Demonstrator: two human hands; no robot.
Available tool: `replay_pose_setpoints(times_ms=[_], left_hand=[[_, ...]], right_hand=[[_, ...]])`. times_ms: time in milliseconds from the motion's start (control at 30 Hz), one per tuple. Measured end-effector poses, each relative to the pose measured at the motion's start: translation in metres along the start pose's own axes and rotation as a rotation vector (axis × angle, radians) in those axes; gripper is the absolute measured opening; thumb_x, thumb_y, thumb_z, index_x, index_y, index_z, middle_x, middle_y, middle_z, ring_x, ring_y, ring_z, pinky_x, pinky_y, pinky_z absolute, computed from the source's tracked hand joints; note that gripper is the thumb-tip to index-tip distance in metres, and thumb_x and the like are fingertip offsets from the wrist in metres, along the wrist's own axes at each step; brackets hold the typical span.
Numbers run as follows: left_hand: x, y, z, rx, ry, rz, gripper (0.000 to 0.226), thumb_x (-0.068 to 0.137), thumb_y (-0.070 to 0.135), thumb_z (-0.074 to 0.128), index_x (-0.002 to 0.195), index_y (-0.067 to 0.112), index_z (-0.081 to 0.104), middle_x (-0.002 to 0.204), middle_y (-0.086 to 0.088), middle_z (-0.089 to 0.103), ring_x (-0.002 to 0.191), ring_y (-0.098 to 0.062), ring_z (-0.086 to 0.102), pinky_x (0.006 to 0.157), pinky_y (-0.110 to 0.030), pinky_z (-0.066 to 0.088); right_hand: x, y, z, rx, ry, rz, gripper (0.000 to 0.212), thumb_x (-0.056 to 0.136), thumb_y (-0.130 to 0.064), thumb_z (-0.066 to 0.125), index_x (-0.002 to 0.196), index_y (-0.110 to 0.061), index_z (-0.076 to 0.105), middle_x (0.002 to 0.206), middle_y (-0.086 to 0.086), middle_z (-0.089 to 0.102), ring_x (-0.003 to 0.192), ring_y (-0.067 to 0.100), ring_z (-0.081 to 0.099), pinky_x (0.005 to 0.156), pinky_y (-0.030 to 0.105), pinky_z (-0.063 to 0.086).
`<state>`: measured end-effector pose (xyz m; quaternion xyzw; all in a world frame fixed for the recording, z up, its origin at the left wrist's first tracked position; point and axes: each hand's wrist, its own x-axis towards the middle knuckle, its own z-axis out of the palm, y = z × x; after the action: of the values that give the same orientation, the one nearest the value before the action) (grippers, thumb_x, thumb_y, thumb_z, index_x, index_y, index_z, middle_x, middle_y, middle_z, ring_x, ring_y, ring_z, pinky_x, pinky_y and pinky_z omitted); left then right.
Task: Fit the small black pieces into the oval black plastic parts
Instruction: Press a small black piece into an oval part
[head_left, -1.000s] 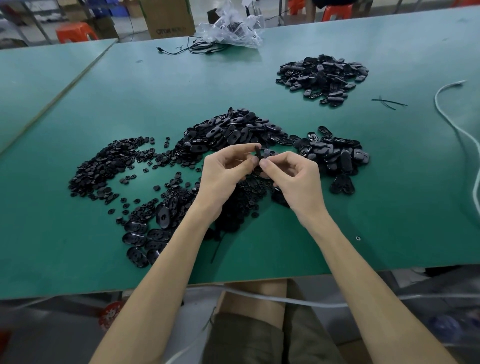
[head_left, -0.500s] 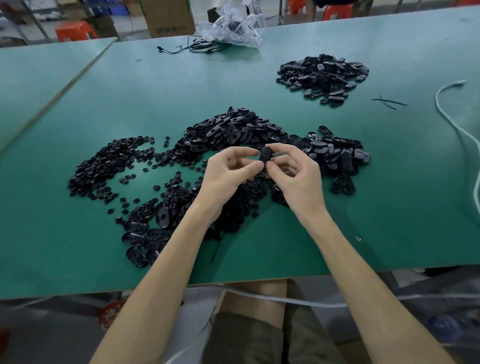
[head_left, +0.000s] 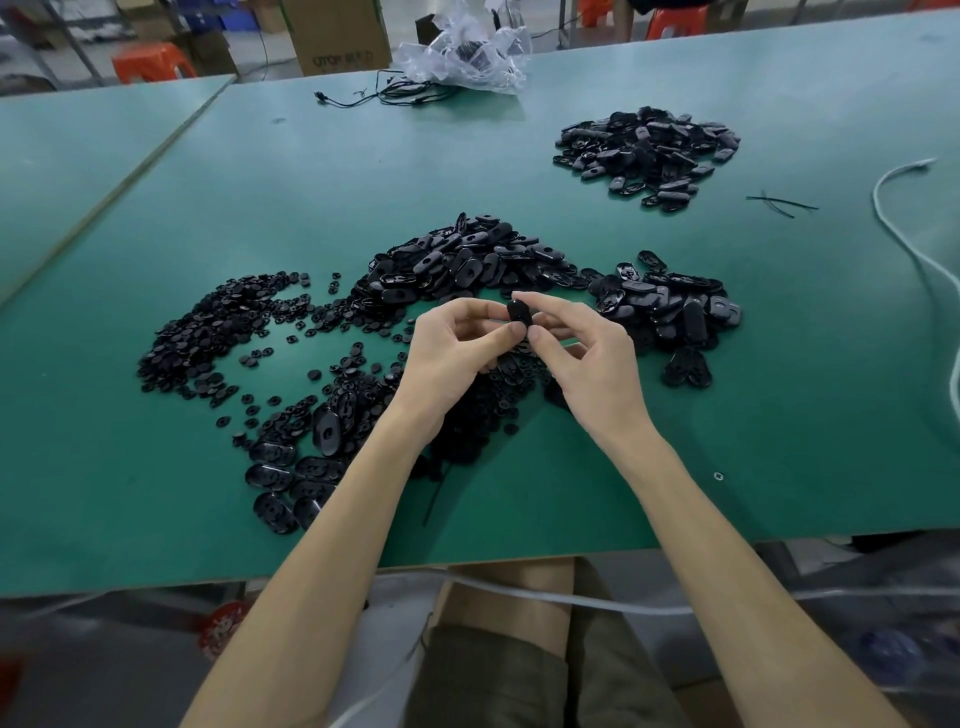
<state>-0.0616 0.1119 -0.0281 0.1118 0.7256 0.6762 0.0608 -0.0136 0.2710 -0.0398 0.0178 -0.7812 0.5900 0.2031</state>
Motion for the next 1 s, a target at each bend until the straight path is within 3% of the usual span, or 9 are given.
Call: replay_pose_setpoints(times_ms=[200, 433, 633, 833, 1000], left_hand=[[0.0003, 0.0006, -0.0004, 0.006, 0.017, 0.021, 0.015, 0.087, 0.016, 0.084, 0.098, 0.013, 0.075, 0.073, 0.008, 0.072, 0.063, 0.0, 0.061, 0.061, -0.015, 0.049], [0.0002, -0.0002, -0.0015, 0.001, 0.01, 0.02, 0.017, 0.087, 0.016, 0.084, 0.101, 0.009, 0.076, 0.076, 0.005, 0.072, 0.066, -0.001, 0.061, 0.064, -0.015, 0.049], [0.0009, -0.0011, -0.0015, 0.015, 0.01, 0.047, 0.014, 0.088, 0.018, 0.083, 0.098, 0.01, 0.076, 0.08, 0.004, 0.07, 0.07, -0.002, 0.059, 0.065, -0.012, 0.046], [-0.0001, -0.0002, 0.0023, 0.069, 0.01, 0.102, 0.007, 0.094, 0.021, 0.077, 0.098, 0.016, 0.078, 0.087, 0.006, 0.076, 0.078, -0.004, 0.065, 0.074, -0.018, 0.051], [0.0003, 0.0006, 0.0036, 0.063, -0.015, 0.077, 0.01, 0.097, 0.021, 0.073, 0.103, 0.013, 0.077, 0.088, 0.006, 0.076, 0.078, -0.004, 0.067, 0.076, -0.015, 0.051]], right_hand=[[0.0017, 0.0025, 0.0015, -0.05, -0.019, -0.024, 0.048, 0.098, -0.004, 0.066, 0.129, -0.04, 0.071, 0.096, -0.016, 0.061, 0.087, -0.001, 0.063, 0.079, 0.015, 0.049], [0.0021, 0.0023, 0.0009, -0.023, -0.029, -0.029, 0.049, 0.098, -0.001, 0.064, 0.13, -0.039, 0.071, 0.095, -0.014, 0.059, 0.09, 0.01, 0.066, 0.085, 0.027, 0.054], [0.002, 0.0021, 0.0003, -0.003, -0.046, 0.002, 0.049, 0.099, -0.001, 0.063, 0.133, -0.036, 0.07, 0.101, -0.002, 0.07, 0.088, 0.013, 0.068, 0.087, 0.04, 0.058], [0.0008, 0.0017, -0.0007, 0.063, -0.045, 0.05, 0.043, 0.098, -0.005, 0.068, 0.136, -0.027, 0.068, 0.086, -0.01, 0.074, 0.074, 0.012, 0.07, 0.078, 0.033, 0.057], [0.0008, -0.0014, -0.0015, 0.107, -0.026, 0.066, 0.036, 0.097, -0.006, 0.07, 0.131, -0.018, 0.07, 0.087, -0.006, 0.078, 0.081, 0.012, 0.075, 0.076, 0.024, 0.053]])
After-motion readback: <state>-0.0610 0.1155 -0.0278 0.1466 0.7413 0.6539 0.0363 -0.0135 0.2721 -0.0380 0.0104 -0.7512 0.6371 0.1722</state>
